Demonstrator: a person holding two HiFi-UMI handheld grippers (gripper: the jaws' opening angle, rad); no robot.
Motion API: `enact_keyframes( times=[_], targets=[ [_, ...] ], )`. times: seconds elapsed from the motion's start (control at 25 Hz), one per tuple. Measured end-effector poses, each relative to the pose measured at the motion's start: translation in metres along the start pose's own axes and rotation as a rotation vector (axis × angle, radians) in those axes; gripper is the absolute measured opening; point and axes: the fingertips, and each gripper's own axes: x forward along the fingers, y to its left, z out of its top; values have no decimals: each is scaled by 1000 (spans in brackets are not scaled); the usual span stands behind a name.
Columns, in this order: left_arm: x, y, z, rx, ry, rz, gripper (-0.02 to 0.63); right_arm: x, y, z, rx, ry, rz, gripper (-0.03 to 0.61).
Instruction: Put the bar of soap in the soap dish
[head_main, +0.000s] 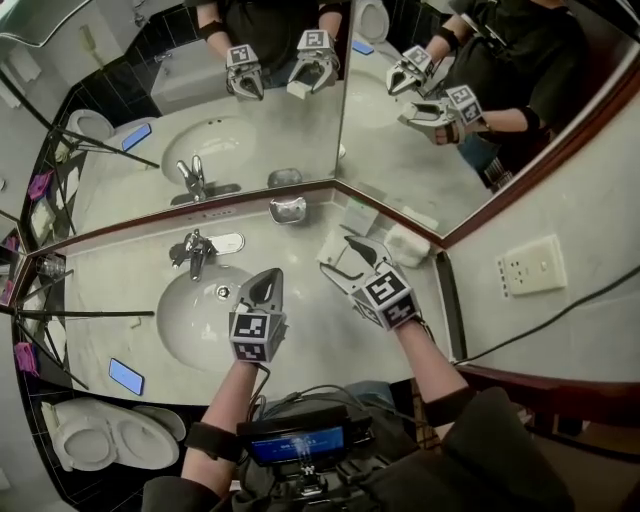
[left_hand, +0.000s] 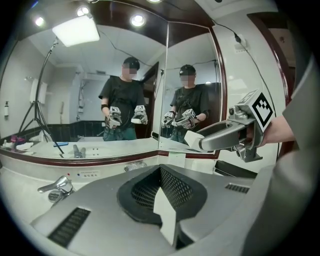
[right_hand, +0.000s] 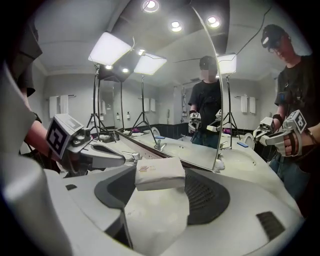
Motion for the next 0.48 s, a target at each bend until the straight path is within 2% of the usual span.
enact_keyframes(
  times=[0.12, 0.48],
  targets=[
    [-2, -2, -2, 4, 10, 5, 3, 2, 9, -19, 5, 42, 12, 318],
    [-10, 4, -14, 1, 40, 43, 3, 66, 15, -122, -5, 269, 60, 318]
  ],
)
